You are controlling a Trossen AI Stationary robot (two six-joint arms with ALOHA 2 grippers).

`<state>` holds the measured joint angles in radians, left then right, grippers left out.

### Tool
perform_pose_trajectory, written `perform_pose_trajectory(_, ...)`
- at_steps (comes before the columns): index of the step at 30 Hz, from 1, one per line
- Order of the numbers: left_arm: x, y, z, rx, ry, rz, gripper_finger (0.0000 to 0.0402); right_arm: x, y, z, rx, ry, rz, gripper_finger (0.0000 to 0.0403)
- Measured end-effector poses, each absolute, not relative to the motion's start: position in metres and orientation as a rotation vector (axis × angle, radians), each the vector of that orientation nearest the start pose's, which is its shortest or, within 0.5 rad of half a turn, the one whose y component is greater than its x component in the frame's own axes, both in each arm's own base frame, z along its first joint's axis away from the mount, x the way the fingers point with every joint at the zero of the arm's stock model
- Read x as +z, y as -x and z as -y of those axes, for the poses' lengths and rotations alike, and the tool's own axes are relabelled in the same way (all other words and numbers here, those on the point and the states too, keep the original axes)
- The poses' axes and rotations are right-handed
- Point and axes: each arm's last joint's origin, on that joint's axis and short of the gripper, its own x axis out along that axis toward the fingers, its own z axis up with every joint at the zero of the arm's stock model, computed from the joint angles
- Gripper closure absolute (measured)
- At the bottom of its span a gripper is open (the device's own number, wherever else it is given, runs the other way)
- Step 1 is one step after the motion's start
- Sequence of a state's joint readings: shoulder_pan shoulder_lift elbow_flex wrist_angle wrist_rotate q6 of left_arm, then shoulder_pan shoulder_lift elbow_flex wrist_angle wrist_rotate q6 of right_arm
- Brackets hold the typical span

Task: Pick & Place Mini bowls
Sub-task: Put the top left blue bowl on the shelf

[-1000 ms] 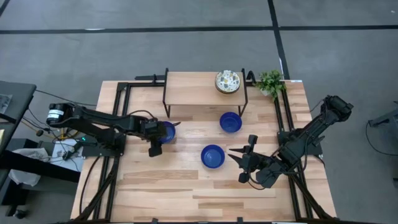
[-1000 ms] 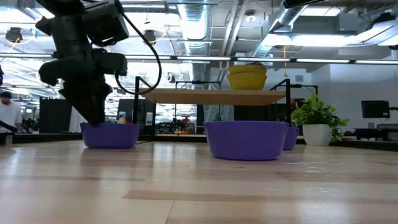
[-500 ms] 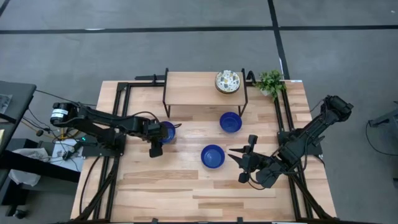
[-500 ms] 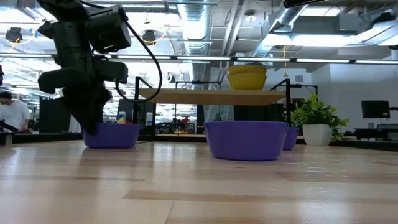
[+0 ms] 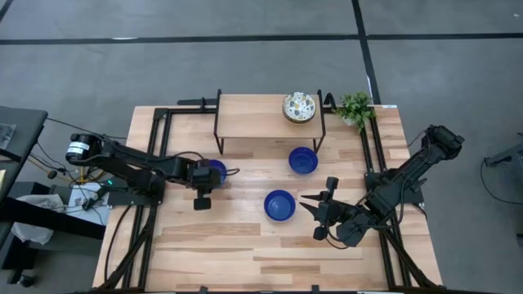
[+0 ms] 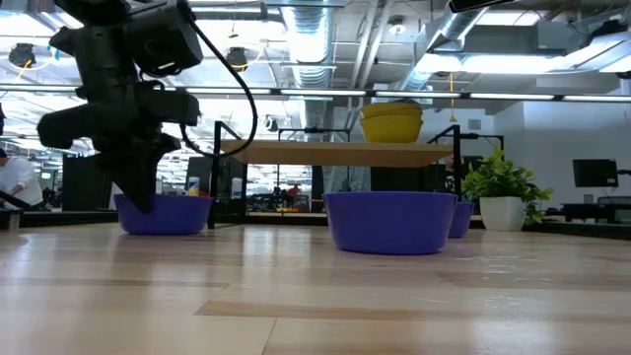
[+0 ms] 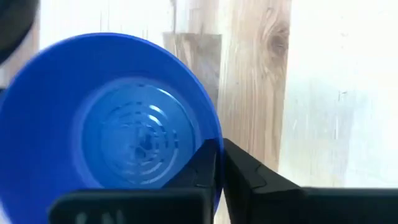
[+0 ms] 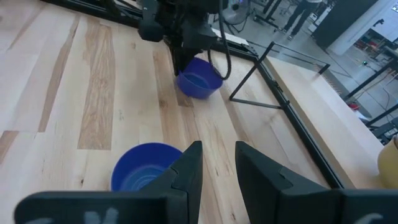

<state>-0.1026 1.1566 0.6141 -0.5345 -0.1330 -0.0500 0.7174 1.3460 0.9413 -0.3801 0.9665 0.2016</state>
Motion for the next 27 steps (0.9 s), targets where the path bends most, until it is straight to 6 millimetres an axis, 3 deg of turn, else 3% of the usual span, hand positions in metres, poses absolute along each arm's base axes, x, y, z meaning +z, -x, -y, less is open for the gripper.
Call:
perform_pose_trajectory(13,0.191,-0.197,0.053,-0.088,-0.165,-1.024,0.0393,0.260,-0.219,-0.159,-0.285,0.391,-0.493,0.0317)
perform_pose_trajectory(27,0.248,-0.215,0.078,-0.211,-0.236,-0.824,0.0394,0.260,-0.219,-0.159,-0.286,0.390,-0.493,0.0317)
